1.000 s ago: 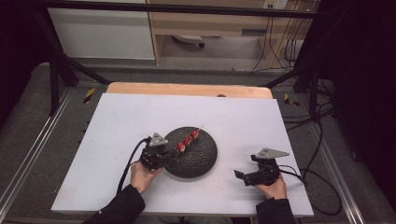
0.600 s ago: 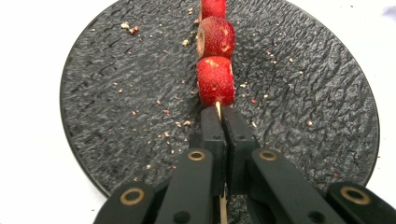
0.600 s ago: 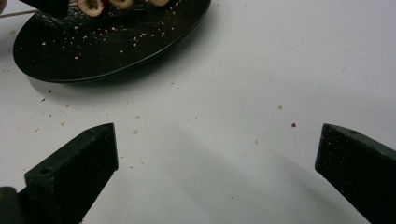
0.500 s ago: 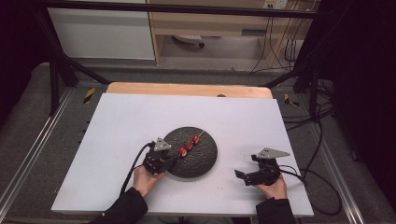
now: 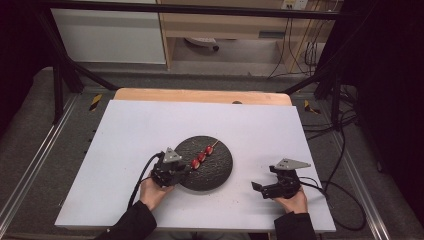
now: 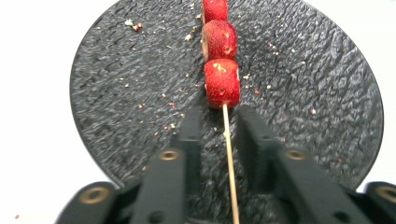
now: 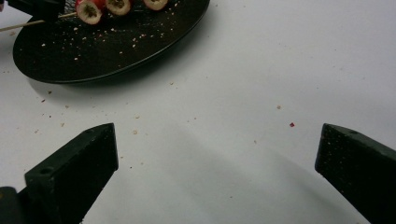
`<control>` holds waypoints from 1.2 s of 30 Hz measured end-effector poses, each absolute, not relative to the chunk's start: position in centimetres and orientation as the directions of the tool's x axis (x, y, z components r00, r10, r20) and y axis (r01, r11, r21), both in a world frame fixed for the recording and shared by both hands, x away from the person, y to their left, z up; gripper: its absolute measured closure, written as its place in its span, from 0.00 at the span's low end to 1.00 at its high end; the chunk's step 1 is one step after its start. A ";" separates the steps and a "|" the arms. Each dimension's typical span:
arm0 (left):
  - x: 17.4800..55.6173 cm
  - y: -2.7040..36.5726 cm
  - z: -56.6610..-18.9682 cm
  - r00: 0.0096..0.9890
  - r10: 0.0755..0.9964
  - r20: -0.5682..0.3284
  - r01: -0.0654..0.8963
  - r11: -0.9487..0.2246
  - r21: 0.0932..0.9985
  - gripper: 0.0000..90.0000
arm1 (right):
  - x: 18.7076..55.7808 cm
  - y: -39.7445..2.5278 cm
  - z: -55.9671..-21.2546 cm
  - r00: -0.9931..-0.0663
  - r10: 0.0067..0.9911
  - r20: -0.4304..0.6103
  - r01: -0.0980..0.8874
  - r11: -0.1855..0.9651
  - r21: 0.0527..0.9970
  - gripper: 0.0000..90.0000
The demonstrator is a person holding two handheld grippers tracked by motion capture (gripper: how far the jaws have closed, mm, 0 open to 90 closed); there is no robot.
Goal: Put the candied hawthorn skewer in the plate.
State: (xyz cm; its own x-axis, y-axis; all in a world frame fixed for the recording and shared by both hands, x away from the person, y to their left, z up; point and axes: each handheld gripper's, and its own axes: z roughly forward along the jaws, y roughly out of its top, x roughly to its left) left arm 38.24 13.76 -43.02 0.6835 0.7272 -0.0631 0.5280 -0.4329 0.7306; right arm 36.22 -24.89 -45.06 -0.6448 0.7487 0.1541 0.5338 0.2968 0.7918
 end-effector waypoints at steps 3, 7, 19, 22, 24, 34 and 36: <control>38.0 14.2 -42.5 0.698 0.714 -0.059 0.522 -0.450 0.724 0.63 | 36.2 -24.9 -45.0 -0.643 0.749 0.158 0.536 0.293 0.792 0.00; 37.8 15.2 -41.6 0.709 0.702 -0.066 0.511 -0.447 0.735 0.49 | 36.2 -25.0 -45.0 -0.641 0.750 0.160 0.535 0.288 0.794 0.00; 37.4 18.7 -40.3 0.697 0.717 -0.008 0.518 -0.496 0.697 0.15 | 36.1 -25.1 -44.8 -0.639 0.751 0.165 0.537 0.283 0.795 0.00; 37.1 19.8 -40.6 0.688 0.726 -0.013 0.529 -0.489 0.694 0.10 | 36.1 -25.1 -44.8 -0.639 0.752 0.162 0.535 0.283 0.796 0.00; 36.8 20.4 -41.0 0.688 0.726 -0.004 0.529 -0.497 0.688 0.08 | 36.1 -25.1 -44.9 -0.640 0.752 0.161 0.534 0.283 0.797 0.00; 35.6 24.3 -42.8 0.669 0.743 -0.027 0.528 -0.450 0.720 0.07 | 36.2 -25.0 -45.0 -0.641 0.751 0.157 0.539 0.294 0.790 0.00; 35.3 24.9 -43.2 0.663 0.747 -0.041 0.534 -0.435 0.725 0.07 | 36.1 -24.9 -45.0 -0.639 0.753 0.156 0.539 0.295 0.789 0.00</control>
State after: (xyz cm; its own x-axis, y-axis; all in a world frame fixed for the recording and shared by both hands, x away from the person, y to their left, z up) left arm 35.33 24.89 -43.24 0.6632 0.7474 -0.0407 0.5342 -0.4345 0.7251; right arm 36.15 -24.94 -45.03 -0.6392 0.7531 0.1556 0.5390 0.2945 0.7891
